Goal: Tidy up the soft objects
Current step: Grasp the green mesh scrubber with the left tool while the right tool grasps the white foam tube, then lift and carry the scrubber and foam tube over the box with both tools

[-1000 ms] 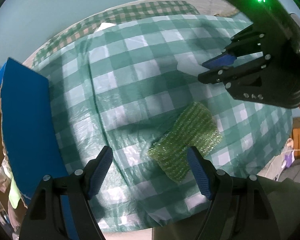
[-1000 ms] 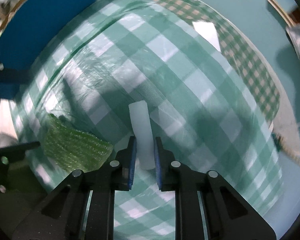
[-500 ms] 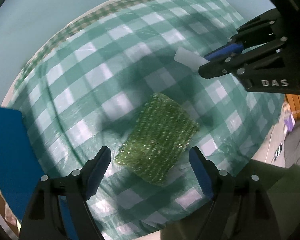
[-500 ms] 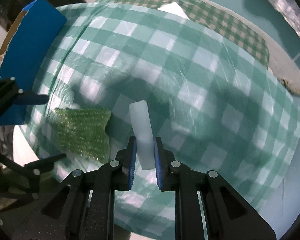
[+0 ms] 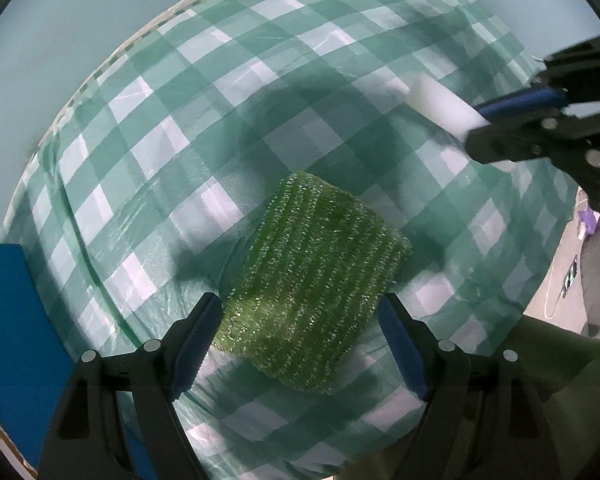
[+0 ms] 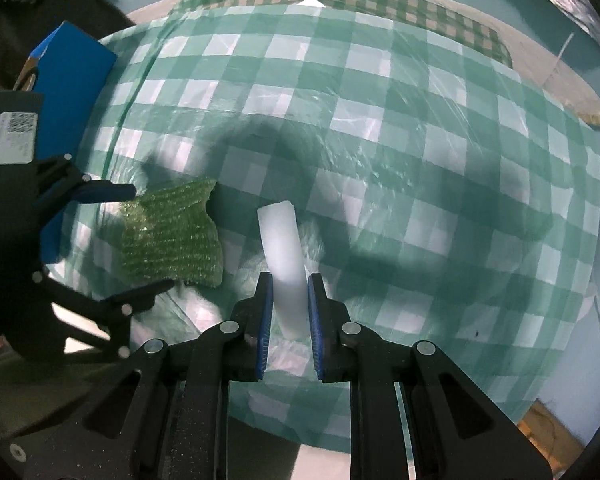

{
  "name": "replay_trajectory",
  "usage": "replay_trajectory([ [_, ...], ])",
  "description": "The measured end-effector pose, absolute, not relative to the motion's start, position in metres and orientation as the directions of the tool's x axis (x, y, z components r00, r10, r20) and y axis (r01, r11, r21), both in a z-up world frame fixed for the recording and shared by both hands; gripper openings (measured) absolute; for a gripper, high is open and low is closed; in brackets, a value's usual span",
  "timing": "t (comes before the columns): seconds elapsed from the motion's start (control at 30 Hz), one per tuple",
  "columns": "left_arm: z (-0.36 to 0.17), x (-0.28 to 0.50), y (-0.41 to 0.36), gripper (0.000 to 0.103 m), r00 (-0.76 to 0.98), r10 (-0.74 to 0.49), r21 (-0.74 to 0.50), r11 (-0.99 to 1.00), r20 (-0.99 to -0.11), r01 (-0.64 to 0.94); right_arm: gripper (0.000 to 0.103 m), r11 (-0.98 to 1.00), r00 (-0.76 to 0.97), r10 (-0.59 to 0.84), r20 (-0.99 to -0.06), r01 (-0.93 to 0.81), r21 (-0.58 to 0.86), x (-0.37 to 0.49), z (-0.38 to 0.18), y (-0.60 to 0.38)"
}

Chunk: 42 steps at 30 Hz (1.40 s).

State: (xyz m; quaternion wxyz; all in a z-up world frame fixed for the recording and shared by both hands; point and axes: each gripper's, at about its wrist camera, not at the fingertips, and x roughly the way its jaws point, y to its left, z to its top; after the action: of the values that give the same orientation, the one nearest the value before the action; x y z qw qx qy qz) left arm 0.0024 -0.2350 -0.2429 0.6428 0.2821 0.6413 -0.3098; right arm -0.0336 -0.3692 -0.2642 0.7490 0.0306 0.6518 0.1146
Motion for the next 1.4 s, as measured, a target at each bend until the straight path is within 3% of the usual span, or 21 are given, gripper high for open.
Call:
replay_trajectory([
  [0.13,-0.247,0.002,-0.234,0.08,-0.017,-0.039,-0.039,0.657,-0.999,0.753,0.015,0.974,0.133,0.212,-0.968,-0.116,0.197,-0.038,-0.263,-0.371],
  [0.37,-0.251,-0.003,-0.228,0.067,0.0,-0.052,-0.034,0.652,-0.999,0.757,0.015,0.975,0.144,0.214,-0.966,-0.093,0.203,-0.039,-0.261,-0.374],
  [0.43,-0.249,-0.003,-0.228,0.057,0.007,-0.065,-0.038,0.656,-0.998,0.754,0.015,0.975,0.147,0.218,-0.965,-0.087,0.207,-0.039,-0.26,-0.374],
  [0.57,-0.246,-0.003,-0.224,0.024,-0.016,-0.085,-0.069,0.68,-0.996,0.73,0.015,0.974,0.15,0.22,-0.964,-0.084,0.21,-0.04,-0.259,-0.374],
  [0.67,-0.245,-0.004,-0.223,0.017,-0.014,-0.086,-0.07,0.696,-0.996,0.714,0.015,0.976,0.146,0.215,-0.966,-0.08,0.205,-0.041,-0.259,-0.374],
  [1.4,-0.167,-0.017,-0.176,0.016,0.101,-0.117,-0.035,0.807,-0.988,0.589,0.015,0.975,0.201,0.218,-0.955,-0.096,0.202,-0.04,-0.215,-0.355],
])
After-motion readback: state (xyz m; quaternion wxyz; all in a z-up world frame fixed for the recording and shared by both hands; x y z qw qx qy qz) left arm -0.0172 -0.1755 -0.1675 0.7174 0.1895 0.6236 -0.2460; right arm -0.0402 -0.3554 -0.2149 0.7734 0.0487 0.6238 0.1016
